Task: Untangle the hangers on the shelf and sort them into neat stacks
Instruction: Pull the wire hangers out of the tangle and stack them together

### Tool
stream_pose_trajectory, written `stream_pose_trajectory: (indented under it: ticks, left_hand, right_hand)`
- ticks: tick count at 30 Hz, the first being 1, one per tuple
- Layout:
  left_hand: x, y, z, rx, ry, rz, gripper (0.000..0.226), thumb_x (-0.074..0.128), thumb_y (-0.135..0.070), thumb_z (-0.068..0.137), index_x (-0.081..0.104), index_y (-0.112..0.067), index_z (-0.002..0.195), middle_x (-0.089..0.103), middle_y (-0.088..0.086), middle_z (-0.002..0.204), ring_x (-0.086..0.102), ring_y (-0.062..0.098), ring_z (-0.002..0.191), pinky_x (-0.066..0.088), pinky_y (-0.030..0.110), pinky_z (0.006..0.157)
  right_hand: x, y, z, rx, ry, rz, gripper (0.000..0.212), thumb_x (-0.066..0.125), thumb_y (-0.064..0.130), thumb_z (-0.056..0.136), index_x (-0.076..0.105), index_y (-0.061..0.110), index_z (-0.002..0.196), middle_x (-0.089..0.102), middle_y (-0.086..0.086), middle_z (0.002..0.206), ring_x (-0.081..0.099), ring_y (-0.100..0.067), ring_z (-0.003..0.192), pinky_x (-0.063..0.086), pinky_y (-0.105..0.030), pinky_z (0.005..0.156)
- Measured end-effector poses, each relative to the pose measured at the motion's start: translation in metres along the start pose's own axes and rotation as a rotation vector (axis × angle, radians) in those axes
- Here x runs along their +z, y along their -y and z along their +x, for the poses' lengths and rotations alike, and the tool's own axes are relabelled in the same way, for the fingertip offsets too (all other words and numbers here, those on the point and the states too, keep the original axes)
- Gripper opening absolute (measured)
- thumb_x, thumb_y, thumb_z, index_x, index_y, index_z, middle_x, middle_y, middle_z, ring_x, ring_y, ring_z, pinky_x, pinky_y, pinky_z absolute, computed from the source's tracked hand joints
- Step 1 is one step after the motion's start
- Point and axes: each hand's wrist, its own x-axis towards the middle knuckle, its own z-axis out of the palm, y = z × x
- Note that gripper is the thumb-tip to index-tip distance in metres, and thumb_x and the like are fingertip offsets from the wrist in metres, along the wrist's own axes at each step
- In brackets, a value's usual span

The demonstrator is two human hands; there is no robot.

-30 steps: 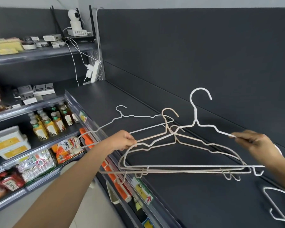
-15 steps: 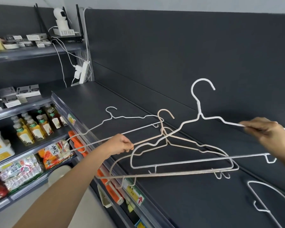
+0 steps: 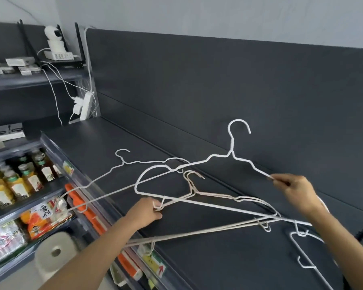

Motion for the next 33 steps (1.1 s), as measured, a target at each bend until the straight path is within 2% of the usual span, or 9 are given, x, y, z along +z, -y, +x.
stream_pose_trajectory:
  ticks: [2, 7, 12, 16, 18, 21, 23, 25, 33]
  left_hand:
    - [0.006, 0.002, -0.005, -0.005, -0.041, 0.073, 0.014, 0.061, -0.014, 0.081, 0.067, -0.014, 0.093, 0.068, 0.005, 0.097, 0.063, 0.023, 0.096, 0.049, 0.033, 0.087]
    - [0.005, -0.003, -0.029, 0.045, 0.042, 0.271, 0.011, 0.059, -0.022, 0.083, 0.065, -0.018, 0.092, 0.067, 0.006, 0.095, 0.063, 0.025, 0.093, 0.048, 0.033, 0.081]
    - [-0.013, -0.005, -0.046, 0.028, -0.034, 0.347, 0.059, 0.063, -0.048, 0.079, 0.052, -0.019, 0.129, 0.057, 0.003, 0.122, 0.053, 0.020, 0.115, 0.042, 0.032, 0.097]
    - [-0.028, -0.003, -0.065, 0.224, -0.332, 0.356, 0.052, 0.049, -0.064, 0.073, 0.071, -0.018, 0.084, 0.056, -0.006, 0.073, 0.056, 0.009, 0.072, 0.041, 0.019, 0.064]
    - [-0.034, -0.001, -0.070, 0.354, -0.471, 0.382, 0.035, 0.069, -0.057, 0.064, 0.067, -0.022, 0.065, 0.054, -0.010, 0.061, 0.054, 0.006, 0.059, 0.042, 0.016, 0.055]
    - [-0.051, -0.007, -0.065, 0.293, -0.489, 0.484, 0.069, 0.077, -0.054, 0.059, 0.060, -0.018, 0.115, 0.060, -0.001, 0.110, 0.058, 0.017, 0.103, 0.048, 0.026, 0.092]
    - [-0.065, -0.001, -0.055, 0.156, -0.410, 0.536, 0.102, 0.068, -0.056, 0.069, 0.019, -0.012, 0.145, 0.024, 0.006, 0.150, 0.023, 0.025, 0.140, 0.019, 0.038, 0.116]
    - [-0.083, 0.005, -0.048, 0.034, -0.295, 0.566, 0.114, 0.068, -0.057, 0.069, -0.002, -0.012, 0.147, 0.004, 0.005, 0.157, 0.005, 0.023, 0.144, 0.004, 0.036, 0.118]
    - [-0.109, 0.046, -0.036, -0.078, -0.219, 0.427, 0.121, 0.075, -0.057, 0.058, 0.007, -0.010, 0.147, 0.021, 0.007, 0.144, 0.022, 0.022, 0.132, 0.025, 0.030, 0.111]
  right_hand:
    - [0.011, 0.003, -0.003, 0.009, 0.016, -0.004, 0.020, 0.058, -0.001, 0.085, 0.069, 0.002, 0.101, 0.068, -0.014, 0.108, 0.060, -0.027, 0.106, 0.035, -0.022, 0.085]
    - [0.030, 0.009, -0.001, 0.065, 0.078, 0.101, 0.020, 0.057, -0.001, 0.085, 0.070, 0.003, 0.099, 0.069, -0.008, 0.100, 0.058, -0.016, 0.098, 0.038, -0.015, 0.078]
    - [0.057, 0.029, 0.006, 0.091, 0.131, 0.153, 0.019, 0.057, 0.000, 0.085, 0.070, 0.003, 0.098, 0.070, -0.010, 0.101, 0.061, -0.023, 0.102, 0.038, -0.021, 0.084]
    - [0.078, 0.046, 0.010, 0.123, 0.138, 0.150, 0.019, 0.056, 0.002, 0.086, 0.070, 0.005, 0.099, 0.070, -0.012, 0.103, 0.060, -0.023, 0.099, 0.041, -0.027, 0.088]
    - [0.090, 0.055, 0.013, 0.120, 0.156, 0.125, 0.019, 0.056, 0.005, 0.086, 0.071, 0.007, 0.099, 0.070, -0.013, 0.102, 0.061, -0.028, 0.102, 0.044, -0.034, 0.091]
    - [0.108, 0.072, 0.018, 0.100, 0.207, 0.092, 0.019, 0.056, 0.009, 0.088, 0.071, 0.009, 0.099, 0.071, -0.011, 0.102, 0.061, -0.028, 0.101, 0.045, -0.033, 0.090]
    - [0.118, 0.084, 0.020, 0.078, 0.249, 0.097, 0.018, 0.056, 0.010, 0.088, 0.072, 0.010, 0.098, 0.071, -0.009, 0.102, 0.061, -0.026, 0.101, 0.044, -0.031, 0.088]
    - [0.128, 0.094, 0.023, 0.060, 0.288, 0.101, 0.017, 0.056, 0.011, 0.088, 0.072, 0.008, 0.095, 0.071, -0.010, 0.102, 0.062, -0.027, 0.101, 0.044, -0.032, 0.089]
    - [0.162, 0.125, 0.034, -0.198, 0.256, -0.134, 0.026, 0.055, 0.011, 0.086, 0.064, 0.007, 0.110, 0.061, -0.013, 0.116, 0.053, -0.033, 0.111, 0.037, -0.037, 0.100]
